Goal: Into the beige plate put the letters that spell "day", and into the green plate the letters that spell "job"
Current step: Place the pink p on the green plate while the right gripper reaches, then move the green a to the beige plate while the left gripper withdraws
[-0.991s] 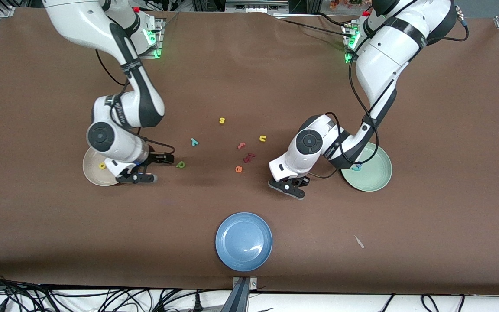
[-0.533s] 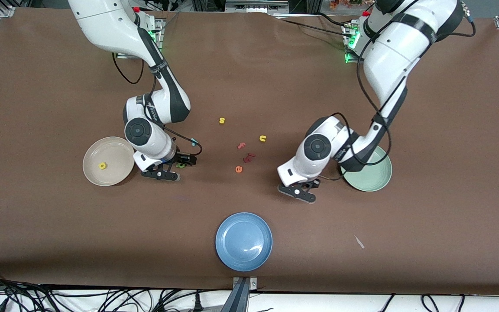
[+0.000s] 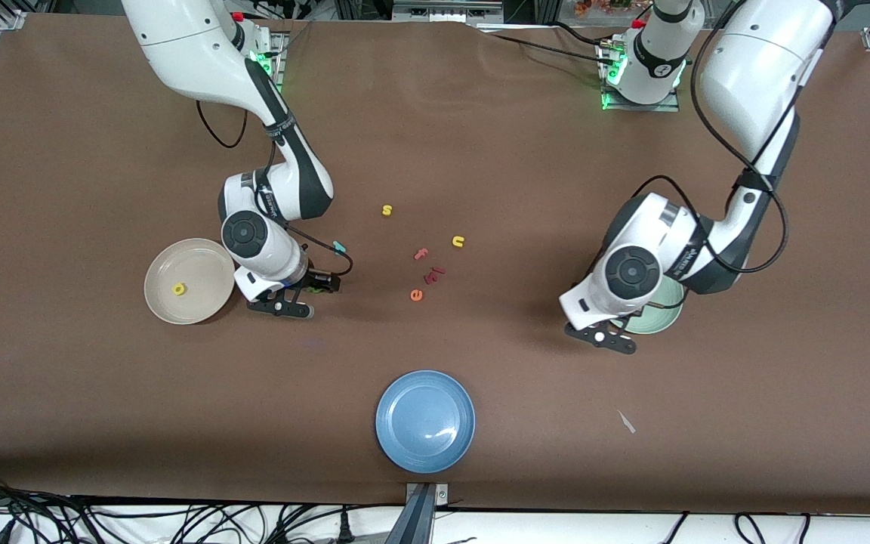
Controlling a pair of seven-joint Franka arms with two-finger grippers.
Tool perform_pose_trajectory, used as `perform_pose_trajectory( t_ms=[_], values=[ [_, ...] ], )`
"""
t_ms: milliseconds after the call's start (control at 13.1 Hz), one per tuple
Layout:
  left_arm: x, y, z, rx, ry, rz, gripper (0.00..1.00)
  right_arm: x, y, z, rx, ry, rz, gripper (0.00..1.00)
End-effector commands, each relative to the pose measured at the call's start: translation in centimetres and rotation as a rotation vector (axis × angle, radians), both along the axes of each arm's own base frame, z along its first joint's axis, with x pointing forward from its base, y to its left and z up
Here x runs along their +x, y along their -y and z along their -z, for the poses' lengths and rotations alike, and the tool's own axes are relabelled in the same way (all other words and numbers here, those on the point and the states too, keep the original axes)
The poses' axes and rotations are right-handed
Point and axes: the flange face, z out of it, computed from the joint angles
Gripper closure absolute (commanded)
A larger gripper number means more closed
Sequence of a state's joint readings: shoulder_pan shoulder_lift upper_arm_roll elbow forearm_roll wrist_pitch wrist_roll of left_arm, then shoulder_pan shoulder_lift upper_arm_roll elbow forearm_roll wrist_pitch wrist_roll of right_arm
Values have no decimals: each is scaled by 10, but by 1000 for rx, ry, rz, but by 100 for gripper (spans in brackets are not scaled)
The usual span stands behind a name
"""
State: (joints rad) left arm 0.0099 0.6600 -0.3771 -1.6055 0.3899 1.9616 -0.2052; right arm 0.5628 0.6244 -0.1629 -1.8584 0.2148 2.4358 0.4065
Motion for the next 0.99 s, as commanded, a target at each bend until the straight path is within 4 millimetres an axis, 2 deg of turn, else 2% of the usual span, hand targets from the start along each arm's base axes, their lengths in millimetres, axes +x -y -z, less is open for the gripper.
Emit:
perform_pose_trajectory(
  t_ms=[0, 76, 152, 229, 381, 533, 762, 915],
  values=[
    [-18, -48, 12, 15, -52, 42, 100, 4, -3, 9, 10, 19, 17, 31],
    [-23, -56, 20, 8, -60, 36, 93, 6, -4, 7, 12, 22, 13, 38],
    [-27, -57, 21, -3, -60, 36, 61, 6, -3, 8, 11, 19, 15, 47],
    [-26, -55, 19, -8, -57, 36, 1, 7, -3, 7, 11, 20, 15, 52],
    [-23, -56, 13, -11, -47, 30, 0, 8, -4, 6, 13, 23, 17, 65],
    [-19, -54, -6, -15, -18, 27, 0, 8, -5, 5, 13, 26, 26, 76],
    [-14, -42, -71, -4, 64, 38, 0, 17, -8, -13, 16, -9, 12, 87],
    [-12, -44, -118, 2, 106, 15, 0, 20, 11, -34, 5, -55, -40, 88]
  ],
)
